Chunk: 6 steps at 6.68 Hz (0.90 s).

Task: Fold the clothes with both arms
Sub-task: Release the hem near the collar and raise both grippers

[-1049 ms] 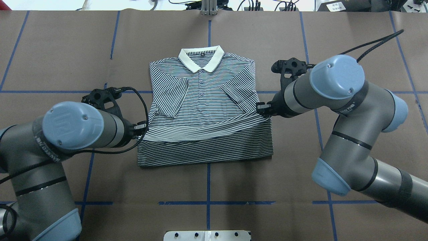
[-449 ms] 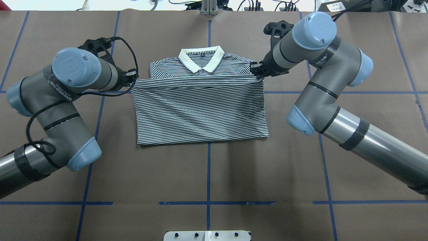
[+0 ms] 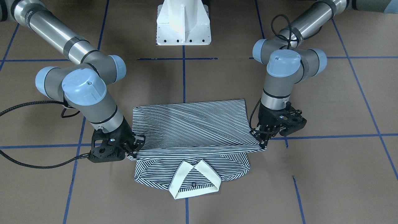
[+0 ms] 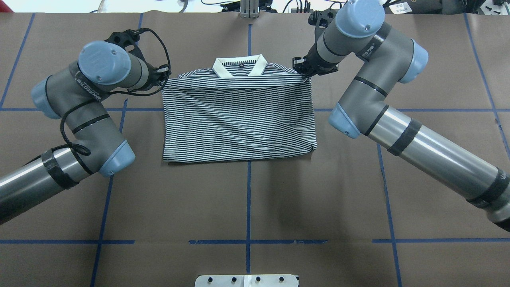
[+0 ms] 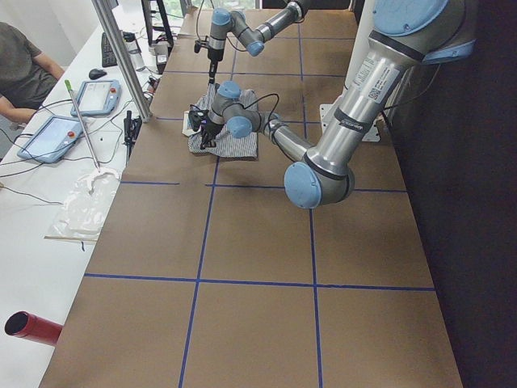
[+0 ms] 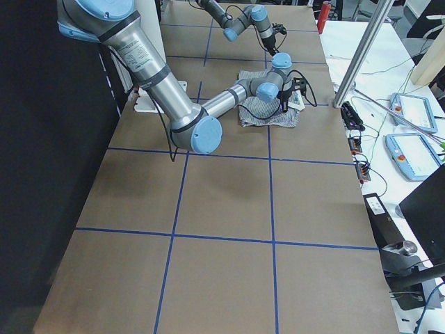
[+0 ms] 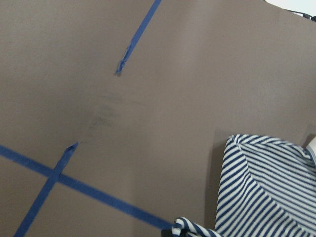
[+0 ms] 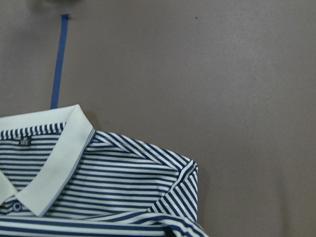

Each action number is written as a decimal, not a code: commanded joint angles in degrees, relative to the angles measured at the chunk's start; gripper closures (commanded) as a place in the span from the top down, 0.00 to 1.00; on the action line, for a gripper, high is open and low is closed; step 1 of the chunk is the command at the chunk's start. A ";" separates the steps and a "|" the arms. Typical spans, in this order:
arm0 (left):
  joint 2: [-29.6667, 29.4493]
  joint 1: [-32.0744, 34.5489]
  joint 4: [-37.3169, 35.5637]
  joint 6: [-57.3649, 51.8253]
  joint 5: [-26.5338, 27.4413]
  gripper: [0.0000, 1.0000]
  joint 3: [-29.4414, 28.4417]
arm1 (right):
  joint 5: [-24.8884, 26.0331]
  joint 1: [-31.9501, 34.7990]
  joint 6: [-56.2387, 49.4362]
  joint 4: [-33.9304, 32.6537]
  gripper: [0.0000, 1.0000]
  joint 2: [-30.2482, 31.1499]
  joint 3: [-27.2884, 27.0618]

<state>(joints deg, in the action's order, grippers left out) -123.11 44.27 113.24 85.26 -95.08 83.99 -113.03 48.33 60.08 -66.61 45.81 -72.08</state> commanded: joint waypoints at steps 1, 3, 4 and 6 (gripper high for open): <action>-0.99 0.47 2.58 0.43 0.07 0.00 -3.20 | 0.09 0.98 -0.23 1.22 0.00 -4.14 6.85; -1.08 0.47 4.70 0.52 0.07 0.00 -4.88 | 0.09 1.77 -0.23 1.31 0.00 -5.46 7.47; -1.51 0.38 4.80 0.60 0.07 0.00 -4.88 | 0.09 1.60 -0.05 1.31 0.00 -6.08 7.48; -2.22 0.03 4.80 0.69 -0.02 0.00 -4.53 | 0.09 1.07 0.03 2.61 0.00 -5.56 7.22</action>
<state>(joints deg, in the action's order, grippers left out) -124.98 44.50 117.98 85.88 -95.03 79.33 -112.98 49.68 60.03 -64.98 40.04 -64.69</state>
